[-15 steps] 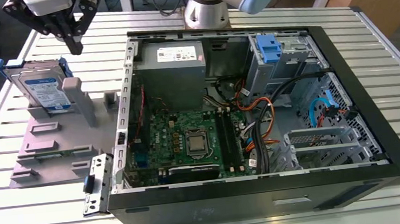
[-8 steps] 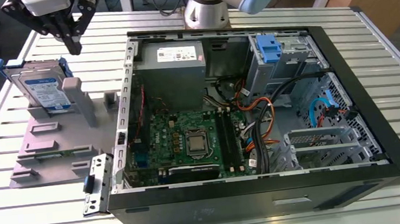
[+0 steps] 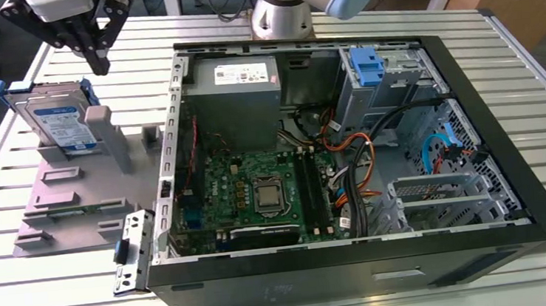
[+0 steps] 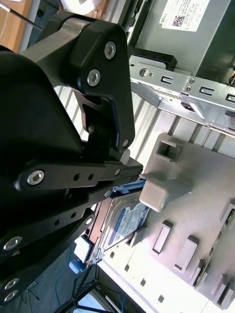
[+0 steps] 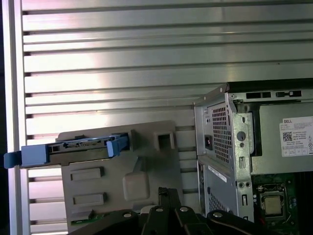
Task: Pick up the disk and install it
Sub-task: 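Reach for the disk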
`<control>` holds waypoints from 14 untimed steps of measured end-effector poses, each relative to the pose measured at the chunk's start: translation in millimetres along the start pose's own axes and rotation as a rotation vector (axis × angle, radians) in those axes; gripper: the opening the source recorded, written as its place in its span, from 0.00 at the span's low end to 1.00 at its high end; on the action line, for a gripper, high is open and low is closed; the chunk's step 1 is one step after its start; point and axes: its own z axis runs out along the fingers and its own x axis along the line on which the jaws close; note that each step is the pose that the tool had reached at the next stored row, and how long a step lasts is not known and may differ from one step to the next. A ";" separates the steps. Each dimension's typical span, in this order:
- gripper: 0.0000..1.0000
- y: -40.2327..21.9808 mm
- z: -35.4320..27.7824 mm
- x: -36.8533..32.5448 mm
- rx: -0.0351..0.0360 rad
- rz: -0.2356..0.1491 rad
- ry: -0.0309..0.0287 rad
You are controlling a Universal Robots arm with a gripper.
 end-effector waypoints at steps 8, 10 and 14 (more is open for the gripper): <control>0.11 -0.2 0.1 2.3 0.0000 0.000 -0.0001; 0.11 -0.2 0.1 2.8 0.0000 0.000 0.0000; 0.11 -0.3 0.2 3.6 0.0000 0.000 0.0000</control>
